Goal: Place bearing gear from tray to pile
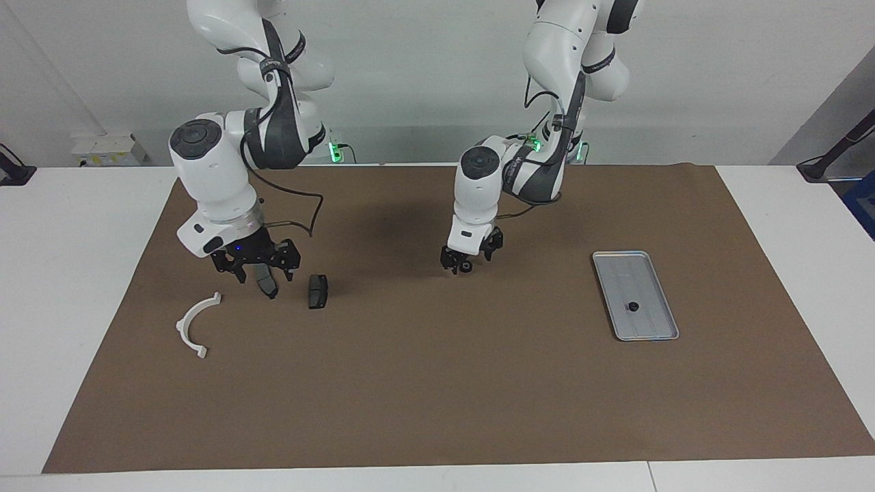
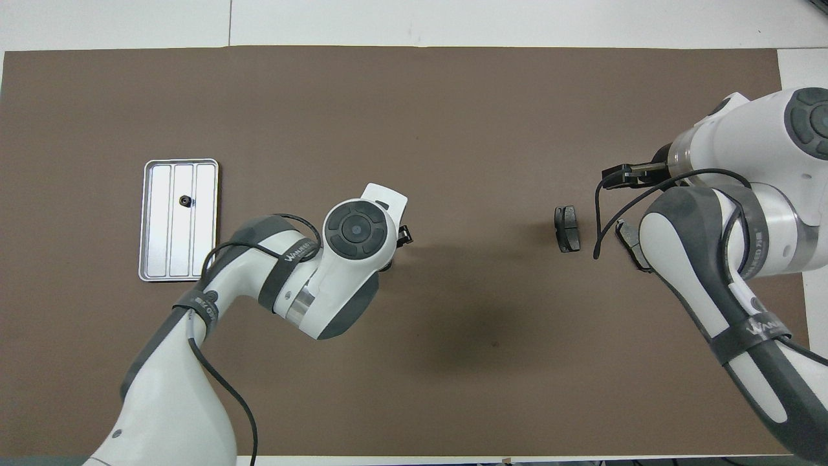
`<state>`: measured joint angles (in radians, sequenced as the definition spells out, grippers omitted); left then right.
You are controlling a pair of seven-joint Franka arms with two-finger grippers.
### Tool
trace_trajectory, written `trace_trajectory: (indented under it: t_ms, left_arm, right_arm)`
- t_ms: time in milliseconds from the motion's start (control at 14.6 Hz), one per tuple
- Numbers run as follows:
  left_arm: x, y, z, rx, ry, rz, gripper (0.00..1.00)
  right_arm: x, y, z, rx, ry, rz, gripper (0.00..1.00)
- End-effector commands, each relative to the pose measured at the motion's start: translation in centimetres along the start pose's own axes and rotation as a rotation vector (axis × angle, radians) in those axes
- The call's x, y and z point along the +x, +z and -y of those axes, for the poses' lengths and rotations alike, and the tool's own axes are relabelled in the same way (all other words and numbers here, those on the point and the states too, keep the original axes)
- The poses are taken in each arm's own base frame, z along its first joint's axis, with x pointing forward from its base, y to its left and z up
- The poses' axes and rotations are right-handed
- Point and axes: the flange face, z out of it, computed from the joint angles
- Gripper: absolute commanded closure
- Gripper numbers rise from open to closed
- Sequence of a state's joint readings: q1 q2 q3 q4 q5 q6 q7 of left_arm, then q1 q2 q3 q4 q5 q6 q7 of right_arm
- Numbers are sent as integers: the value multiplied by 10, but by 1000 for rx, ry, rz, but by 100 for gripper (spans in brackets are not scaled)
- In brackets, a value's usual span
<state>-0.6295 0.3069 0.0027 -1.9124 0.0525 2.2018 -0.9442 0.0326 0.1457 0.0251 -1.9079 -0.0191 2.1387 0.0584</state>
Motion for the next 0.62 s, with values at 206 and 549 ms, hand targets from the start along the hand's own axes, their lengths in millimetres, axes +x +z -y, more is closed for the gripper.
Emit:
trace_trajectory:
  t_ms: [206,549]
  left_arm:
    - [120,-83,167,43,160,34,2]
    - [193,-82,309,17,265,21,5]
  right_arm:
    - [-3,-1,9,17,1,9,0]
    - [-4,-2,36,23,28,3,0]
